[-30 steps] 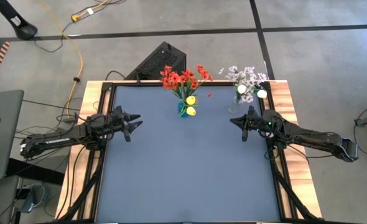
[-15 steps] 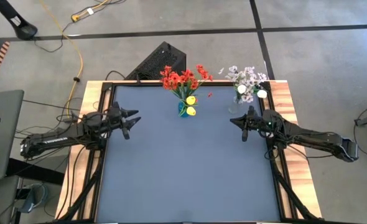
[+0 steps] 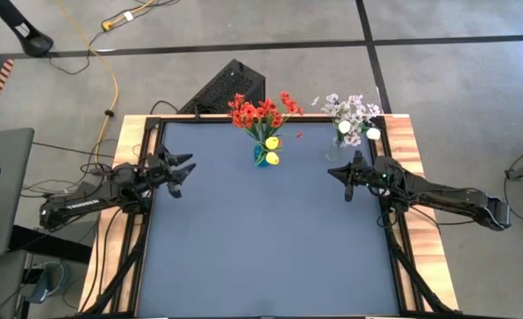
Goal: Sort flowers into vase by color
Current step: Return to Home Position
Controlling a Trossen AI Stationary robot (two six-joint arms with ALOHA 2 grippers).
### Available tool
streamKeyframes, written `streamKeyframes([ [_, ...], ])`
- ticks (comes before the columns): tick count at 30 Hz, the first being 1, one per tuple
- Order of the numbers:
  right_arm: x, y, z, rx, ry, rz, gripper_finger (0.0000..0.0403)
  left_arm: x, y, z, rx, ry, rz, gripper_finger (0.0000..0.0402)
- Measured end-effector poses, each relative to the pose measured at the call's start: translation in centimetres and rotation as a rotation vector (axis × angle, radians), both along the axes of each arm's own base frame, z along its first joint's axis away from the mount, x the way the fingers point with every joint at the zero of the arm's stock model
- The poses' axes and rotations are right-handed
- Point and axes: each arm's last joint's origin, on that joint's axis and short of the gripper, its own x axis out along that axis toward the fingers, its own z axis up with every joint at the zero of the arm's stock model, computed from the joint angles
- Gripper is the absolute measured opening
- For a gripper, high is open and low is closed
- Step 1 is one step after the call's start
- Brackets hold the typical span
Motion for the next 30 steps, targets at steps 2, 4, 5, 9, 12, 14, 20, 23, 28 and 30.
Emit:
streamKeyframes([
  [2, 0.0, 0.0, 0.0, 0.0, 0.0, 0.0, 0.0037, 0.0, 0.0, 0.0, 0.002, 0.001, 0.001, 0.0166],
  [4, 0.0, 0.0, 0.0, 0.0, 0.0, 0.0, 0.0037, 0.0, 0.0, -0.1, 0.007, 0.017, 0.007, 0.0166],
  [5, 0.0, 0.0, 0.0, 0.0, 0.0, 0.0, 0.0037, 0.0, 0.0, -0.3, 0.003, 0.033, 0.012, 0.0166],
  [9, 0.0, 0.0, 0.0, 0.0, 0.001, 0.0, 0.0037, 0.1, 0.1, -1.1, -0.036, 0.103, 0.009, 0.0166],
  [12, 0.0, 0.0, 0.0, 0.0, 0.001, 0.0, 0.0037, 0.2, 0.1, -1.3, -0.043, 0.128, 0.002, 0.0166],
  [14, 0.0, 0.0, 0.0, 0.0, 0.001, 0.0, 0.0037, 0.2, 0.1, -1.3, -0.043, 0.127, 0.002, 0.0166],
  [20, 0.0, 0.0, 0.0, 0.0, 0.001, 0.0, 0.0037, 0.2, 0.1, -1.3, -0.045, 0.129, 0.002, 0.0166],
  [23, 0.0, 0.0, 0.0, 0.001, 0.001, 0.0, 0.0037, 0.2, 0.1, -1.3, -0.045, 0.129, 0.002, 0.0166],
  [28, 0.0, 0.0, 0.0, 0.001, 0.001, 0.0, 0.0037, 0.2, 0.1, -1.3, -0.045, 0.13, 0.002, 0.0166],
  [30, 0.0, 0.0, 0.0, 0.001, 0.001, 0.0, 0.0037, 0.2, 0.1, -1.3, -0.045, 0.13, 0.002, 0.0166],
])
